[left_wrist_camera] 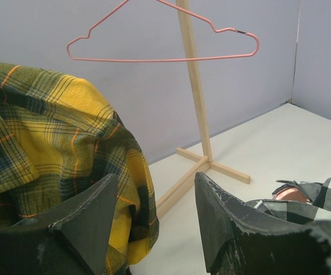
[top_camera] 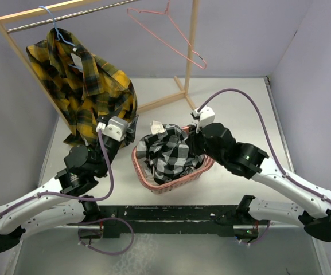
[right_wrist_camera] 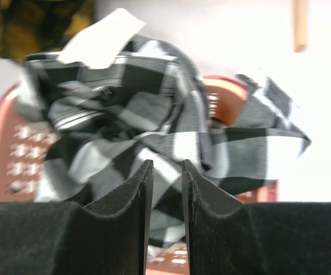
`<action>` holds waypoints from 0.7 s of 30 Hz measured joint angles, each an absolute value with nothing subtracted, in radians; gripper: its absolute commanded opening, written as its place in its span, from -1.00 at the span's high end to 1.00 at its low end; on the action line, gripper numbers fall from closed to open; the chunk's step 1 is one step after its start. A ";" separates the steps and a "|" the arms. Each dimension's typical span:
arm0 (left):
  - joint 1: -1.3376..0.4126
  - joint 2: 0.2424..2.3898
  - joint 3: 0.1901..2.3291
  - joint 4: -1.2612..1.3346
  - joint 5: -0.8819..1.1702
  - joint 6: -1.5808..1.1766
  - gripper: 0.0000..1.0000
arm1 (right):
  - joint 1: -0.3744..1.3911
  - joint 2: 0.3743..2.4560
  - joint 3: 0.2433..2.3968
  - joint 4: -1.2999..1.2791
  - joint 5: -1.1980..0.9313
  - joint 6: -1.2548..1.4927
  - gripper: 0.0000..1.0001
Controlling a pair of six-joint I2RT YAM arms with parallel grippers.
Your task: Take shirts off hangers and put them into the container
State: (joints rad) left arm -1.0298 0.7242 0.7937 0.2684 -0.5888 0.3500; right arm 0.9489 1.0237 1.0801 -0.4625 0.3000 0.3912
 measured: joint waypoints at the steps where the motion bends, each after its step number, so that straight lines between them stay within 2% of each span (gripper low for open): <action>1: -1.030 0.724 0.794 0.268 -0.589 0.350 -0.19 | 0.949 1.023 1.071 -0.451 0.348 0.380 0.44; 9: -1.030 0.725 0.794 0.268 -0.589 0.350 -0.20 | 0.948 1.180 1.019 -0.386 0.524 0.332 0.46; 21: -1.030 0.728 0.794 0.268 -0.590 0.351 -0.20 | 0.946 1.475 0.943 -0.252 0.493 0.380 0.52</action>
